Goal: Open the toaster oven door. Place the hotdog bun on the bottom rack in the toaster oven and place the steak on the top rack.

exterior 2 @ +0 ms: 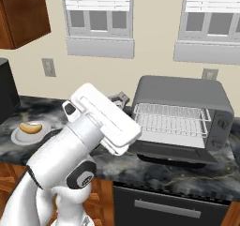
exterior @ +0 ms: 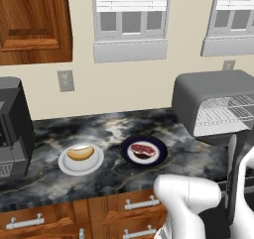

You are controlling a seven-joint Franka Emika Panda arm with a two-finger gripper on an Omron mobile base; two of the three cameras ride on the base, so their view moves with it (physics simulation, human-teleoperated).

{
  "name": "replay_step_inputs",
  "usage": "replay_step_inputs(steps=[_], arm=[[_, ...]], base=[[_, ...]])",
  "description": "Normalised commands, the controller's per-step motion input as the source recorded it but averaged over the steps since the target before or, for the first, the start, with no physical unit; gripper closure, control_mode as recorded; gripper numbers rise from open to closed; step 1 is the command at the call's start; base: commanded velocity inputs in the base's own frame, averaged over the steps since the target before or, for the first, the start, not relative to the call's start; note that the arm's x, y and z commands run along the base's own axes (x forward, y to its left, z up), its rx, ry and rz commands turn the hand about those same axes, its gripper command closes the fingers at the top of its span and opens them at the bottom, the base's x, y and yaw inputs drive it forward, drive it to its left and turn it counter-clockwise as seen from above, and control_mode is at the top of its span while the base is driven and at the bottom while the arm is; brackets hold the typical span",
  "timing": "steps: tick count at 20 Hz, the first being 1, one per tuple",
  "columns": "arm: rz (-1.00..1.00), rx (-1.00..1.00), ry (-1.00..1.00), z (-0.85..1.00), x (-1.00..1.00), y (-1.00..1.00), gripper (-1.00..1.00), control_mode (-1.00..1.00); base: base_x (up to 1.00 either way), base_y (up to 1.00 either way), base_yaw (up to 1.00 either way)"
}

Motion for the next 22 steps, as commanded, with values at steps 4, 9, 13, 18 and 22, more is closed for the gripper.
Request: replay_step_inputs(steps=[4, 9, 13, 18, 22], arm=[[0.07, -0.12, 0.92, 0.1, 0.68, -0.04, 1.0, -1.0], [0.12, -0.02, 0.68, -0.65, 0.52, -0.05, 1.0, -1.0], [0.03, 0.02, 0.5, -0.68, 0.27, -0.05, 1.0, -1.0], [0.0, 0.11, 0.38, 0.0, 0.27, -0.1, 1.0, -1.0], [-0.01, 0.16, 0.49, -0.25, 0.21, -0.11, 1.0, -1.0]], base=[[0.0, 0.0, 0.0], [0.0, 0.0, 0.0], [0.0, 0.0, 0.0], [0.0, 0.0, 0.0], [0.0, 0.0, 0.0]])
